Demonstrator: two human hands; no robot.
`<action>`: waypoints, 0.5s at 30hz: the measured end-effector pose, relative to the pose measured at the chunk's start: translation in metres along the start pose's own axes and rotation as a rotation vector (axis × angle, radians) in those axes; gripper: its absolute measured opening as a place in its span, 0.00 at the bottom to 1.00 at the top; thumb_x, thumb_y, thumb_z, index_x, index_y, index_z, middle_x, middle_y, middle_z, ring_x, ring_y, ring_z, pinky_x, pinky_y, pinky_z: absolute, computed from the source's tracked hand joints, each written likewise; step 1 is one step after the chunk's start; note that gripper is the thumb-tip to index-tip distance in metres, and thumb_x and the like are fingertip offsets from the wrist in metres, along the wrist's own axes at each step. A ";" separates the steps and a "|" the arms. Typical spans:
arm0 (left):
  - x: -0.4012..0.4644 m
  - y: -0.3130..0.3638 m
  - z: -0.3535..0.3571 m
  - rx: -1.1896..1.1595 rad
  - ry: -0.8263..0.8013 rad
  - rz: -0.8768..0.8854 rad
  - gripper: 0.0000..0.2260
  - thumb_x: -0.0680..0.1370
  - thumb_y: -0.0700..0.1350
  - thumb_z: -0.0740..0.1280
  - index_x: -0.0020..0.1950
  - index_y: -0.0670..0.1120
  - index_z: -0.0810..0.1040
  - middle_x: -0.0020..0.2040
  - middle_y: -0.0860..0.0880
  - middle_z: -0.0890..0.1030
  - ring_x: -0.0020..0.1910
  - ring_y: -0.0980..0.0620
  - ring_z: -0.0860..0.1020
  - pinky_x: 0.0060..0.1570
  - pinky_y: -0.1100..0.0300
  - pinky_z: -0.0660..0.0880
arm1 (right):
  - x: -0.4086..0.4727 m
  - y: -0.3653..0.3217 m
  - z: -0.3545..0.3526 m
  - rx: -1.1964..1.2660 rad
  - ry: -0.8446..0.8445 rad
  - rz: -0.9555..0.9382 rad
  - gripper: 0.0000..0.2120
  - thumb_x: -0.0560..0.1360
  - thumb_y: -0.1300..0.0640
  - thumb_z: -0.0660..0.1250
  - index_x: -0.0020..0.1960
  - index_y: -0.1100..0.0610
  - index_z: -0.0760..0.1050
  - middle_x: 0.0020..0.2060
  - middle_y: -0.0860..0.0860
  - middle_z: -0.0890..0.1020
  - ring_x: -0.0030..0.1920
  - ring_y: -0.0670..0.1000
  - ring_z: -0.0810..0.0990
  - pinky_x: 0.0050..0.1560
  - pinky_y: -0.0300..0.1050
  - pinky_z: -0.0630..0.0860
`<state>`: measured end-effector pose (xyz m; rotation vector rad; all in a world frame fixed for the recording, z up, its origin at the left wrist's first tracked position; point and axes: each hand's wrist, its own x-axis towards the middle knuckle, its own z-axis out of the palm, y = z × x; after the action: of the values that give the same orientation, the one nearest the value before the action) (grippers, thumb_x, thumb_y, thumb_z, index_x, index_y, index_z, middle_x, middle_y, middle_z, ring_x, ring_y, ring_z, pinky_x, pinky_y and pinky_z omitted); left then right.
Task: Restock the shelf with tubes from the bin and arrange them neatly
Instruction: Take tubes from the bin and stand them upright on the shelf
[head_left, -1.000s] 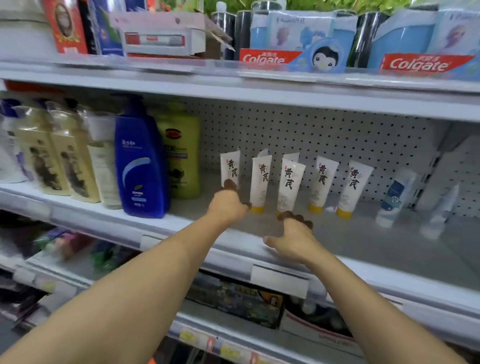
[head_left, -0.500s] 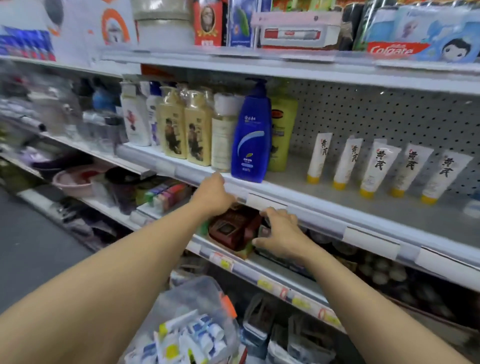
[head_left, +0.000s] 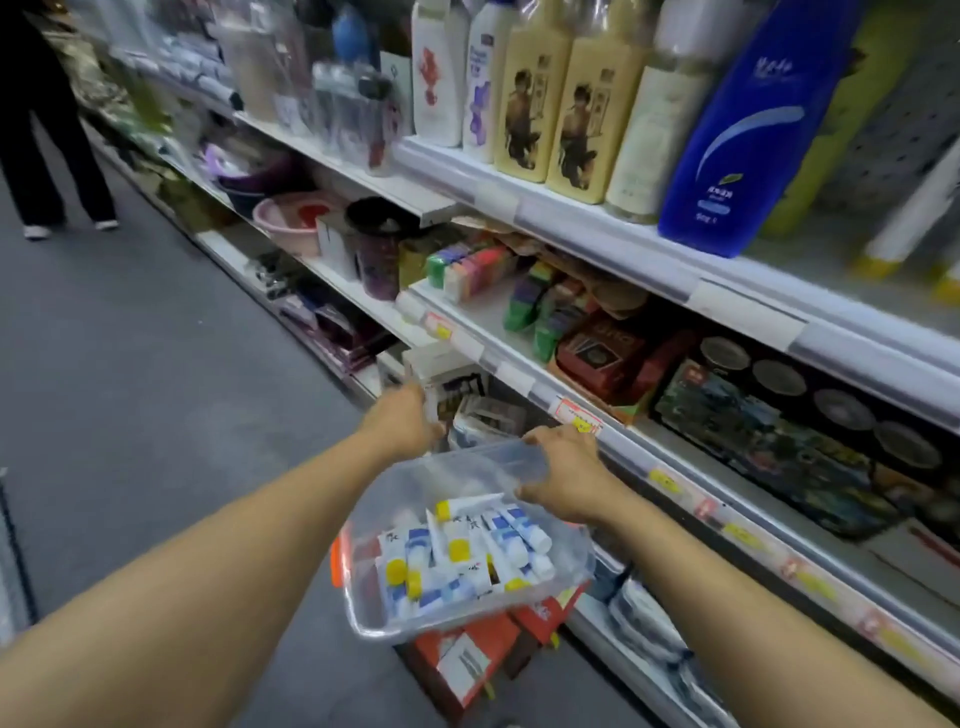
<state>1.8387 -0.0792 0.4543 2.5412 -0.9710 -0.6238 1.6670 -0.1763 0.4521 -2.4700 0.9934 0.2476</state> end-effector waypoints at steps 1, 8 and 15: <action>0.002 -0.010 0.008 -0.004 -0.016 -0.028 0.21 0.75 0.47 0.67 0.65 0.40 0.67 0.62 0.39 0.74 0.60 0.40 0.73 0.54 0.53 0.71 | 0.005 0.002 0.008 0.004 -0.031 0.004 0.31 0.72 0.47 0.68 0.71 0.52 0.61 0.69 0.55 0.61 0.69 0.59 0.57 0.68 0.52 0.63; 0.024 -0.056 0.067 -0.015 -0.128 -0.173 0.22 0.76 0.46 0.67 0.66 0.40 0.67 0.65 0.40 0.73 0.64 0.41 0.71 0.61 0.53 0.69 | 0.049 0.023 0.053 0.027 -0.180 0.021 0.30 0.74 0.50 0.67 0.72 0.54 0.60 0.70 0.55 0.60 0.71 0.58 0.56 0.66 0.48 0.63; 0.057 -0.086 0.136 -0.035 -0.231 -0.311 0.22 0.76 0.48 0.66 0.66 0.40 0.66 0.63 0.39 0.73 0.62 0.42 0.73 0.56 0.56 0.69 | 0.111 0.062 0.105 0.046 -0.295 0.095 0.29 0.74 0.52 0.67 0.71 0.56 0.61 0.68 0.57 0.64 0.69 0.58 0.61 0.66 0.44 0.62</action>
<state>1.8537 -0.0802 0.2843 2.6524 -0.6263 -1.0321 1.7050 -0.2326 0.3021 -2.2632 0.9767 0.5946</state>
